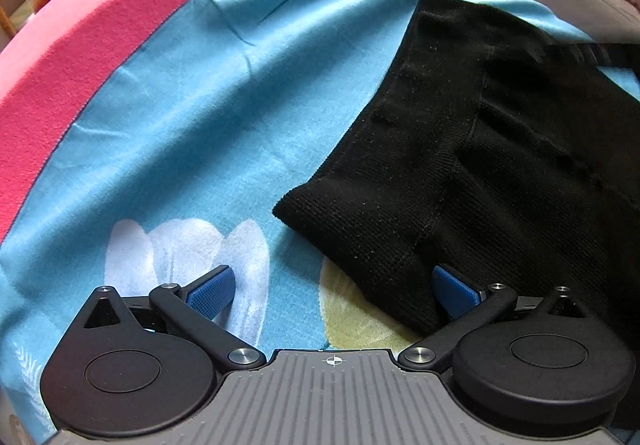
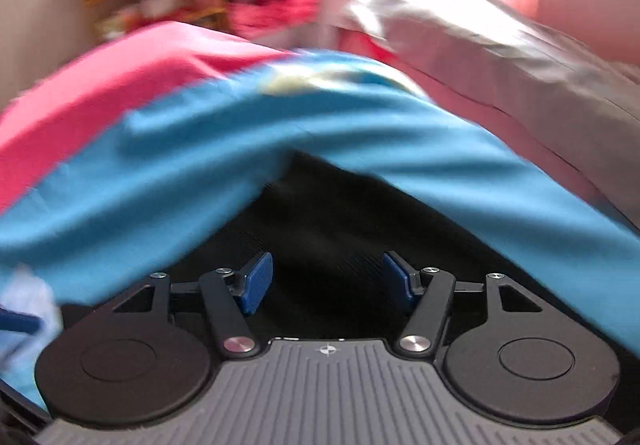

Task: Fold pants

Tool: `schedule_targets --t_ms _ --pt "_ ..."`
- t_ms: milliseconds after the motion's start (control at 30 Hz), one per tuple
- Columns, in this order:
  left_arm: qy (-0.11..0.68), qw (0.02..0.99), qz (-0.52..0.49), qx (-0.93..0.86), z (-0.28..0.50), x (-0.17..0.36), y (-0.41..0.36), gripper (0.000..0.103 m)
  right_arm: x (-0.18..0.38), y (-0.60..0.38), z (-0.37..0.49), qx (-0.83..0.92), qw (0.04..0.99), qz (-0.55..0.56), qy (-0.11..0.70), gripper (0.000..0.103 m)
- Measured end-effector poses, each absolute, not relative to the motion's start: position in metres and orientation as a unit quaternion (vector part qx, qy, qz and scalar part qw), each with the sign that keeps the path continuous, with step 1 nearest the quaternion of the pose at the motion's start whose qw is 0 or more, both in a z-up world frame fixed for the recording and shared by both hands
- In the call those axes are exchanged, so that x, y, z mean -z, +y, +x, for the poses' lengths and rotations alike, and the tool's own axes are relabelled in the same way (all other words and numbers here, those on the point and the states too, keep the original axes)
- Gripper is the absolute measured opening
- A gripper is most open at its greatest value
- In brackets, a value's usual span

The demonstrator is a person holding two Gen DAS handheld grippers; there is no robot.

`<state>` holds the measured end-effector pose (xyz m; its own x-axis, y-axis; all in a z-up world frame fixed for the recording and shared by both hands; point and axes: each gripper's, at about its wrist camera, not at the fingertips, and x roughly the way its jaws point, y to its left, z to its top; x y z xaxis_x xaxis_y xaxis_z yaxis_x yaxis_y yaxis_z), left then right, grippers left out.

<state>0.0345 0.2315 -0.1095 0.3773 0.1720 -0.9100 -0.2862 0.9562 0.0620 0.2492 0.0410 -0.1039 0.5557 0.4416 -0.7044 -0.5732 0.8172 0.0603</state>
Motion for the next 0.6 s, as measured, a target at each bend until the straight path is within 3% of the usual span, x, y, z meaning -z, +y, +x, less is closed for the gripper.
schedule_targets --t_ms 67,100,133,233,400,467,533,600 --pt "0.54 0.829 -0.05 -0.138 0.034 0.11 0.23 0.103 0.124 0.039 0.261 -0.265 0.881 -0.091 0.38 0.073" --pt "0.541 0.828 -0.048 -0.138 0.034 0.109 0.229 0.103 0.128 0.038 0.266 -0.276 0.887 -0.074 0.363 0.085" --pt "0.544 0.826 -0.046 -0.138 0.036 0.109 0.228 0.103 0.13 0.042 0.271 -0.283 0.886 -0.07 0.36 0.089" --pt "0.557 0.818 -0.05 -0.135 0.04 0.107 0.23 0.103 0.119 0.049 0.267 -0.273 0.884 -0.082 0.37 0.082" --pt "0.536 0.831 -0.073 -0.13 0.042 0.079 0.237 0.103 0.093 -0.004 0.227 -0.271 0.895 -0.065 0.348 0.084" --pt "0.517 0.844 -0.067 -0.125 0.05 0.068 0.233 0.103 0.099 -0.022 0.226 -0.246 0.898 -0.06 0.36 0.079" --pt "0.506 0.853 -0.062 -0.113 0.069 0.065 0.226 0.103 0.113 -0.025 0.239 -0.22 0.891 -0.061 0.393 0.06" --pt "0.501 0.858 -0.048 -0.097 0.094 0.072 0.214 0.103 0.123 -0.029 0.249 -0.223 0.888 -0.054 0.399 0.065"
